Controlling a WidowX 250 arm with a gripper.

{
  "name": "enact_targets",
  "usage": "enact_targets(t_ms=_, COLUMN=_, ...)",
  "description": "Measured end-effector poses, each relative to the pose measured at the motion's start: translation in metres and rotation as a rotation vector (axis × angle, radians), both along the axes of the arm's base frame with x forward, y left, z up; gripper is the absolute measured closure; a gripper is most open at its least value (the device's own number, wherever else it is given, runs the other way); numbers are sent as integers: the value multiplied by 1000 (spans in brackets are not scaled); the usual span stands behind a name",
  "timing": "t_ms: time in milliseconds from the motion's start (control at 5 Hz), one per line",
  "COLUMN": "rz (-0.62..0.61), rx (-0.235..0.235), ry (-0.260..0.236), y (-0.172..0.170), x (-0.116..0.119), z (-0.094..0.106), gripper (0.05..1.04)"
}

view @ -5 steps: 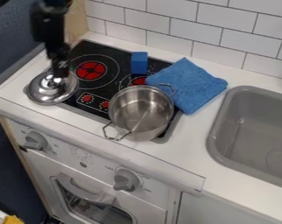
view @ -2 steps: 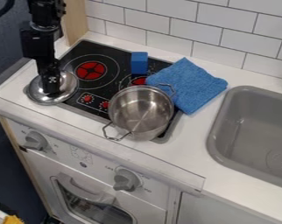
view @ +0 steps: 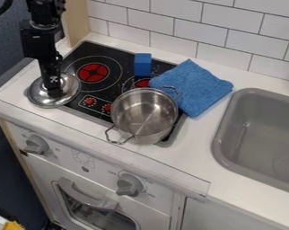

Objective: Moved the silver pot lid to the right side of the stove on the blue cloth

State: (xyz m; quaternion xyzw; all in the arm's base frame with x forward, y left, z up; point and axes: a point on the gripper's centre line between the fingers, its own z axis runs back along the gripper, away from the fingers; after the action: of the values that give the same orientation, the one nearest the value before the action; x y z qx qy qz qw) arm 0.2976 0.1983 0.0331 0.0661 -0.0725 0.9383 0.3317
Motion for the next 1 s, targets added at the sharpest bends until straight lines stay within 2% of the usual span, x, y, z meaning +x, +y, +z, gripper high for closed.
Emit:
enact_targets(t_ms=200, rz=-3, rx=-4, ry=-4, y=-1, x=0, z=0, gripper=805)
enact_targets(t_ms=600, rz=-23, rx=-30, ry=-18, y=-9, x=-2, z=4, gripper=805)
enact_targets(t_ms=800, rz=-45, rx=-5, ry=-60, y=-22, x=3, z=35, gripper=805)
enact_targets(t_ms=1000, rz=-123, rx=-4, ry=-130, y=-51, x=22, z=69, gripper=805)
